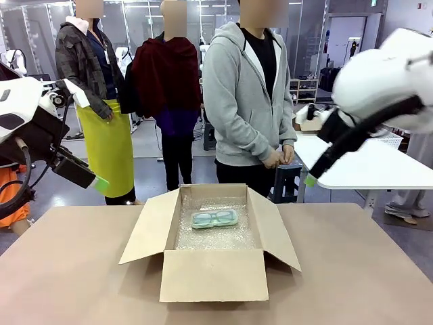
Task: Pack the glasses set securely to prepare it for shipping.
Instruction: Put the Glasses case from the right side of the table into the Package Box.
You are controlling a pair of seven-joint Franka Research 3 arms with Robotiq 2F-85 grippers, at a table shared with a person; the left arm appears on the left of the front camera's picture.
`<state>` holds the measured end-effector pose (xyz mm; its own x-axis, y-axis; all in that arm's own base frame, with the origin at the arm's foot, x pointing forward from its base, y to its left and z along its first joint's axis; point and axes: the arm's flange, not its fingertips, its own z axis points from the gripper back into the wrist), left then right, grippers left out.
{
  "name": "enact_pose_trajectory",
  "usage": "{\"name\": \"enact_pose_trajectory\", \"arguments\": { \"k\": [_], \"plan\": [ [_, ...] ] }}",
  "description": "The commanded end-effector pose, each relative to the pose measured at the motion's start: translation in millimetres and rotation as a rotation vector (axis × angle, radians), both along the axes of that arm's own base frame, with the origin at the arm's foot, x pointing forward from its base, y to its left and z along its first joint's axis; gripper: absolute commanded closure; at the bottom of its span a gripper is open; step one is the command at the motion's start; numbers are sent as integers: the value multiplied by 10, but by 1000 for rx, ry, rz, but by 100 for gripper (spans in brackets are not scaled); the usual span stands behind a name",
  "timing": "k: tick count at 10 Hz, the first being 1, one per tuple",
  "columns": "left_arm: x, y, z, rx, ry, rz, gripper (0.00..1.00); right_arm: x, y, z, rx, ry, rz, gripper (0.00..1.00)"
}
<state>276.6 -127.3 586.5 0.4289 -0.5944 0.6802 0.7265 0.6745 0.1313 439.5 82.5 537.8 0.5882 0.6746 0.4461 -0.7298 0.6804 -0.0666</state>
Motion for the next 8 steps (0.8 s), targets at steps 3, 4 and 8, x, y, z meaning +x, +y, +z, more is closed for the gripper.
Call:
{"name": "enact_pose_trajectory", "arguments": {
  "k": [3,4,8],
  "plan": [
    [-1,0,4,-3,-6,0,0,-535,-269,-155,48,-64,-136,0],
    [-1,0,4,-3,-6,0,0,-532,-308,-157,47,-67,-146,0],
    [-1,0,4,-3,-6,0,0,-538,-401,-132,50,-65,-119,0]
  ]
}}
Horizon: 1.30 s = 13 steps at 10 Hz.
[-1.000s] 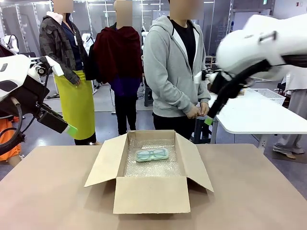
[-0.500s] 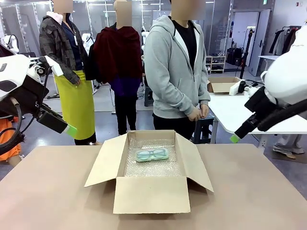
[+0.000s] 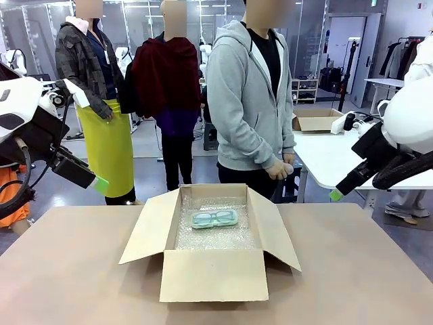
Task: Pack the glasses set securely to prepare it for shipping.
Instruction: Put the Glasses case from the right side of the table into the Package Box.
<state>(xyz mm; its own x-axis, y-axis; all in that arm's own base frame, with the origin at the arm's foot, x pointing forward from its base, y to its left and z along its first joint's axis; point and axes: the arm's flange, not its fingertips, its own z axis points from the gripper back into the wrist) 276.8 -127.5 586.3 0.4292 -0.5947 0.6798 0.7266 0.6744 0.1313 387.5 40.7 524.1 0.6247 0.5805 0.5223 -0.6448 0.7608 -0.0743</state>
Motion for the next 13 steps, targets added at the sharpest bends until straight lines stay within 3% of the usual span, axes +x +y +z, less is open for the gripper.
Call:
{"name": "enact_pose_trajectory", "arguments": {
  "k": [1,13],
  "plan": [
    [-2,1,5,-3,-6,0,0,-18,17,5,-4,4,-8,0],
    [-2,1,5,-3,-6,0,0,-18,17,5,-4,4,-8,0]
  ]
}}
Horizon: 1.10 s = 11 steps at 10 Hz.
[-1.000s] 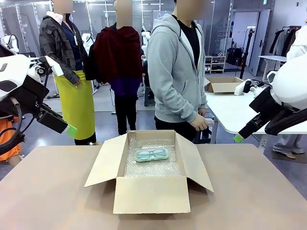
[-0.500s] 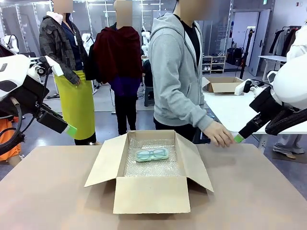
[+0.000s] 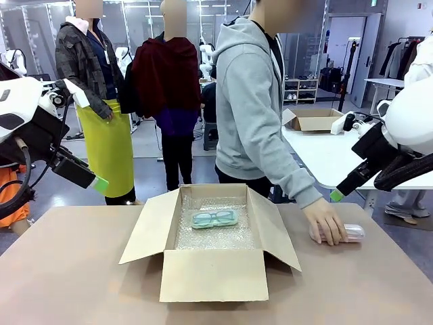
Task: Pack the glasses set securely to prepare it for shipping.
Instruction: Put the Glasses case from the right side of the table into the Package Box.
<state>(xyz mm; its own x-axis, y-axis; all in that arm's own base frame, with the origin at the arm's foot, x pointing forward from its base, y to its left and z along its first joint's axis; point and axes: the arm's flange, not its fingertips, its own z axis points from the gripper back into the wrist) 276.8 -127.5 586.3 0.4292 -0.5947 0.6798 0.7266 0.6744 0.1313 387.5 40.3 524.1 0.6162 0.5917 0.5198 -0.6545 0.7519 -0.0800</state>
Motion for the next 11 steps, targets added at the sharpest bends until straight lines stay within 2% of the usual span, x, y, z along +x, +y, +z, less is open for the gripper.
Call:
{"name": "enact_pose_trajectory", "arguments": {
  "k": [1,3,5,7,8,11],
  "plan": [
    [-2,1,5,-3,-6,0,0,0,0,0,0,0,0,0],
    [-2,1,5,-3,-6,0,0,-20,-99,80,-34,-6,5,0],
    [-2,1,5,-3,-6,0,0,-27,-200,180,-95,19,61,0],
    [-2,1,5,-3,-6,0,0,92,-282,288,-194,57,178,0],
    [-2,1,5,-3,-6,0,0,227,-305,321,-238,88,295,0],
    [-2,1,5,-3,-6,0,0,675,-322,198,-348,152,555,0]
  ]
}}
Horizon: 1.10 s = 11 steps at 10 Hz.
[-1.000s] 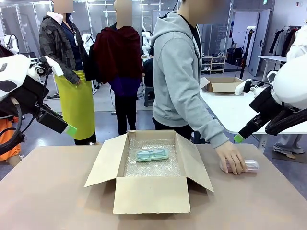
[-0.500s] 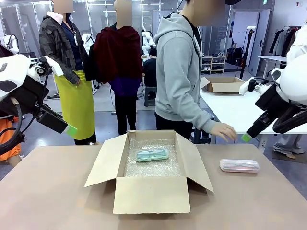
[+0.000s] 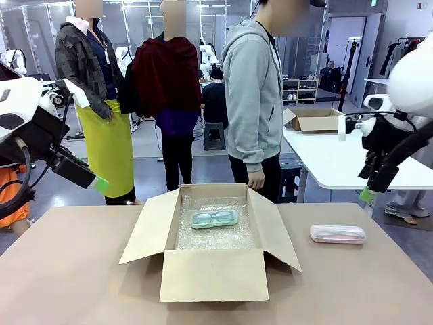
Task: Pack the glasses set securely to prepare it for shipping.
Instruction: Put the Glasses case from the right side of the table into the Package Box.
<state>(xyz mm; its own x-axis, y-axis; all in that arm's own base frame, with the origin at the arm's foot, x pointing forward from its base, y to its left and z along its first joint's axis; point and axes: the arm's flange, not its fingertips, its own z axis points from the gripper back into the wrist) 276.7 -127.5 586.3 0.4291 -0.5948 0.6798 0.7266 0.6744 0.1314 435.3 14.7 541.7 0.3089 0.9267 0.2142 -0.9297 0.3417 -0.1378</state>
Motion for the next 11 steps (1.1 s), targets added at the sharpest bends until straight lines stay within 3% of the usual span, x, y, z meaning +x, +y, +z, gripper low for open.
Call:
{"name": "enact_pose_trajectory", "arguments": {
  "k": [1,4,5,7,9,11],
  "plan": [
    [-2,1,5,-3,-6,0,0,292,-82,-30,-54,34,143,0],
    [-2,1,5,-3,-6,0,0,477,-44,-114,-97,41,146,0],
    [-2,1,5,-3,-6,0,0,671,-26,-205,-108,67,140,0],
    [-2,1,5,-3,-6,0,0,1049,-46,-500,-126,114,126,0],
    [-2,1,5,-3,-6,0,0,1225,-72,-831,-130,100,121,0],
    [-2,1,5,-3,-6,0,0,1307,-116,-1120,-127,144,161,0]
  ]
}}
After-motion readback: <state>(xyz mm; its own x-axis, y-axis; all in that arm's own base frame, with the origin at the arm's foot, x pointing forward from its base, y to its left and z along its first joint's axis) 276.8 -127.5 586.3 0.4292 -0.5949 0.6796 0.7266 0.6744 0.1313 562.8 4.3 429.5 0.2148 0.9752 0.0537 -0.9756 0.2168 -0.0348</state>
